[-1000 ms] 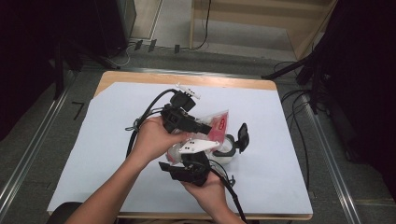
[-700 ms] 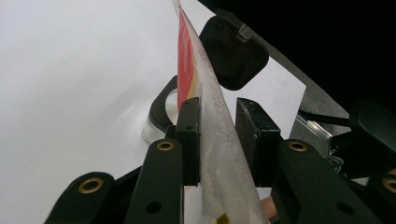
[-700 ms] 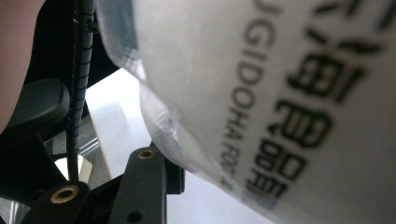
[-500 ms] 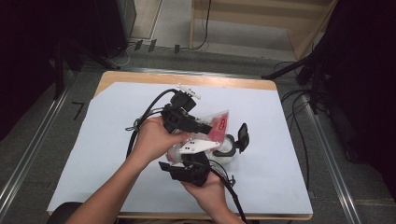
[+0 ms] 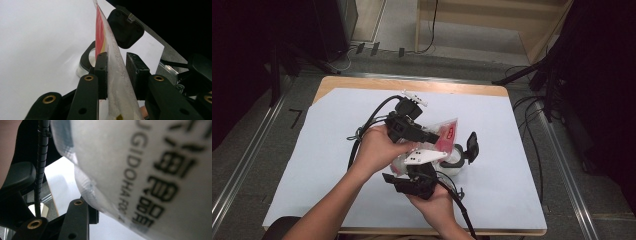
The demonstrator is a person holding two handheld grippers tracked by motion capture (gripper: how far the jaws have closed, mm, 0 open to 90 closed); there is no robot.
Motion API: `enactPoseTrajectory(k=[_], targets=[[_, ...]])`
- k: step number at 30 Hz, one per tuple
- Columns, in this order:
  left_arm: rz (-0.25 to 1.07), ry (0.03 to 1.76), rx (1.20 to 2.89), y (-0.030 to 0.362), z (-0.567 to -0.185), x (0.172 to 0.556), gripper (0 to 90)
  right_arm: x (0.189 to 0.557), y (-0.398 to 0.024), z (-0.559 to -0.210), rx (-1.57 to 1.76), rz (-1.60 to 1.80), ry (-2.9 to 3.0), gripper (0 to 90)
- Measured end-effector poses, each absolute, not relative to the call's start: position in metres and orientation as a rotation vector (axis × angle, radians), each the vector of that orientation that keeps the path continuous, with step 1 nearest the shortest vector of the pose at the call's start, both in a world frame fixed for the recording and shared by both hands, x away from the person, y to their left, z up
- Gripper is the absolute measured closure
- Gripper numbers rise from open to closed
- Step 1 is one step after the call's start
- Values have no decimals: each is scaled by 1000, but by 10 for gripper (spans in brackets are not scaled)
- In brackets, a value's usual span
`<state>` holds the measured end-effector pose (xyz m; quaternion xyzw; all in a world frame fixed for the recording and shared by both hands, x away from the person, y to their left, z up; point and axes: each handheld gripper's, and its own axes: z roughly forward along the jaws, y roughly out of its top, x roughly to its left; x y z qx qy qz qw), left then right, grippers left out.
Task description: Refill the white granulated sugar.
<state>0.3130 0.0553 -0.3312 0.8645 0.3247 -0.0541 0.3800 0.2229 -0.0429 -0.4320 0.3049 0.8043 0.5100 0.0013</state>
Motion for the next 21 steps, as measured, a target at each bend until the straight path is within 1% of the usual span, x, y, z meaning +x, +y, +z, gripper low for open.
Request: enactPoseTrajectory(k=[21], targets=[[-145,832,2198,55,-332,314,727,223,-43,-432,956,1588,2531,634]])
